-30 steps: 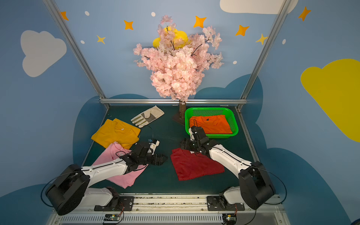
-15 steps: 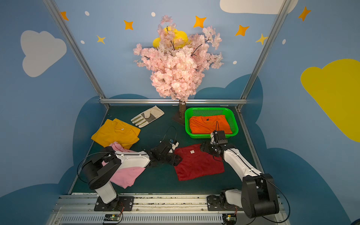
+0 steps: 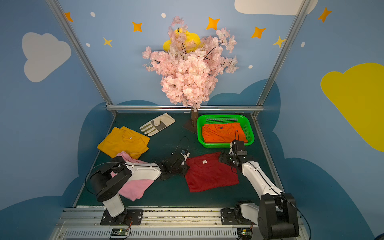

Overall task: Put the folded t-shirts into the basket
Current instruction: Move the T-shirt to the center of the board, then pick up the T-shirt from the center of the board.

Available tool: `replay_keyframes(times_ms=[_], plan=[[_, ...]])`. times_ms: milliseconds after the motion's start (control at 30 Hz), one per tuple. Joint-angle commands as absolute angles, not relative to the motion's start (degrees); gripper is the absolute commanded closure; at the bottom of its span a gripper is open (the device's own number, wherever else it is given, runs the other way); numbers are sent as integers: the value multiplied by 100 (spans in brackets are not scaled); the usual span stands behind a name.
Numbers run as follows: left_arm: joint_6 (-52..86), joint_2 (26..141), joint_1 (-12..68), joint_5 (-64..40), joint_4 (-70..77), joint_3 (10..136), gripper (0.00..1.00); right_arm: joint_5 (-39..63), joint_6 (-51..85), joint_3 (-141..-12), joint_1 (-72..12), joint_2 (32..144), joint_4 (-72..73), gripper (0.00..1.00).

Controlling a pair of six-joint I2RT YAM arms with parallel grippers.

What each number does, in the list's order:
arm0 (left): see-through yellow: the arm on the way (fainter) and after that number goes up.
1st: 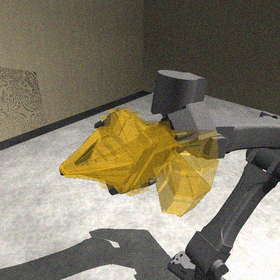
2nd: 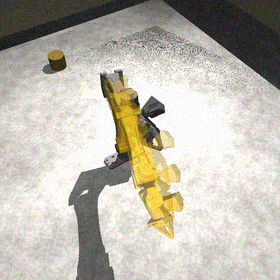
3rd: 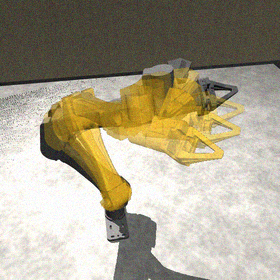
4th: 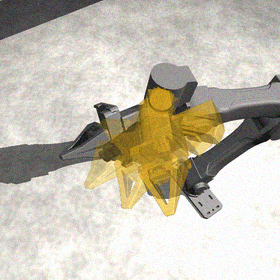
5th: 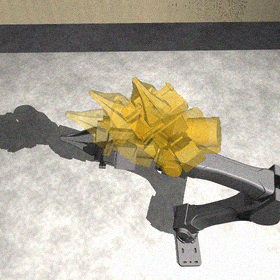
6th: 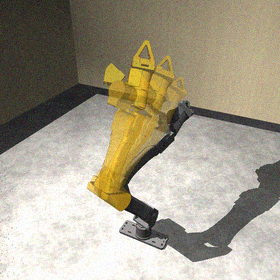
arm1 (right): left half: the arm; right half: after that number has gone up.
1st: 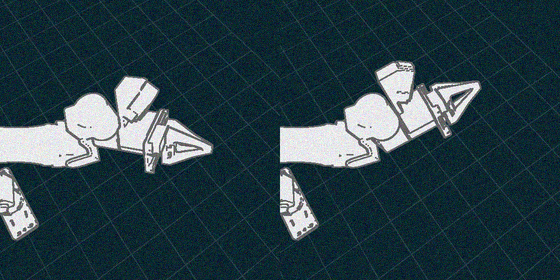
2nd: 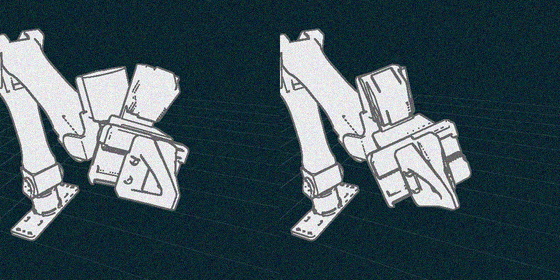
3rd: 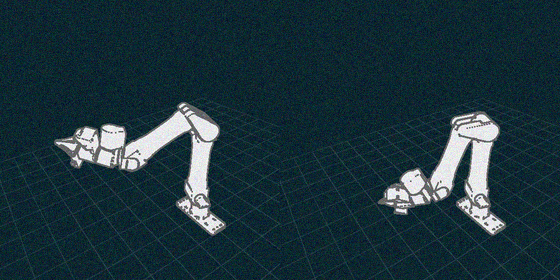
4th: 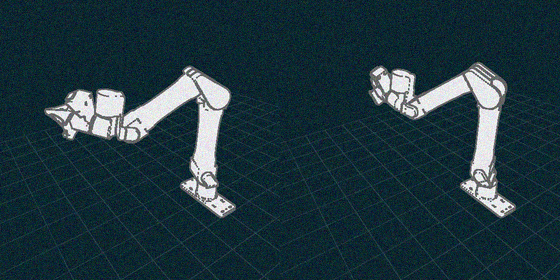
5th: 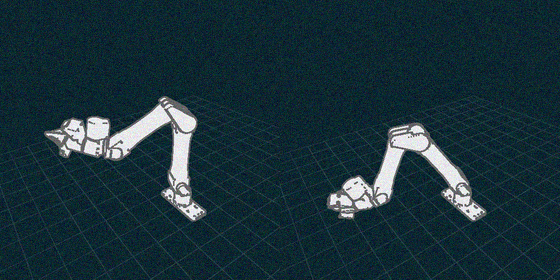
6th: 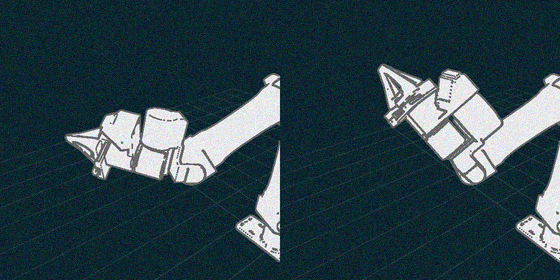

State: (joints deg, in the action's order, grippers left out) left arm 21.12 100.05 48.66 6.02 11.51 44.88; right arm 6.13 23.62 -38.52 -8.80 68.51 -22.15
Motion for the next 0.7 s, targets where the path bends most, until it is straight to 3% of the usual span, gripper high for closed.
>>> replay_keyframes(times_ms=[0,300,400,533,667], plan=[[1935,9803,4451,283,733,4154,69,709,2550,-3524,-960,6748,-2278,20],[1775,9198,3889,-109,390,3866,61,780,3770,-2613,-2466,6301,-1776,28],[1921,8638,3633,-458,509,3582,53,603,4056,-2592,-3153,5856,-1938,33],[2143,8343,3550,-685,707,3457,37,-247,4447,-2528,-3195,5341,-1945,32],[2055,8553,3543,-506,444,3713,27,-689,3513,-2625,-2803,5299,-1574,24]])
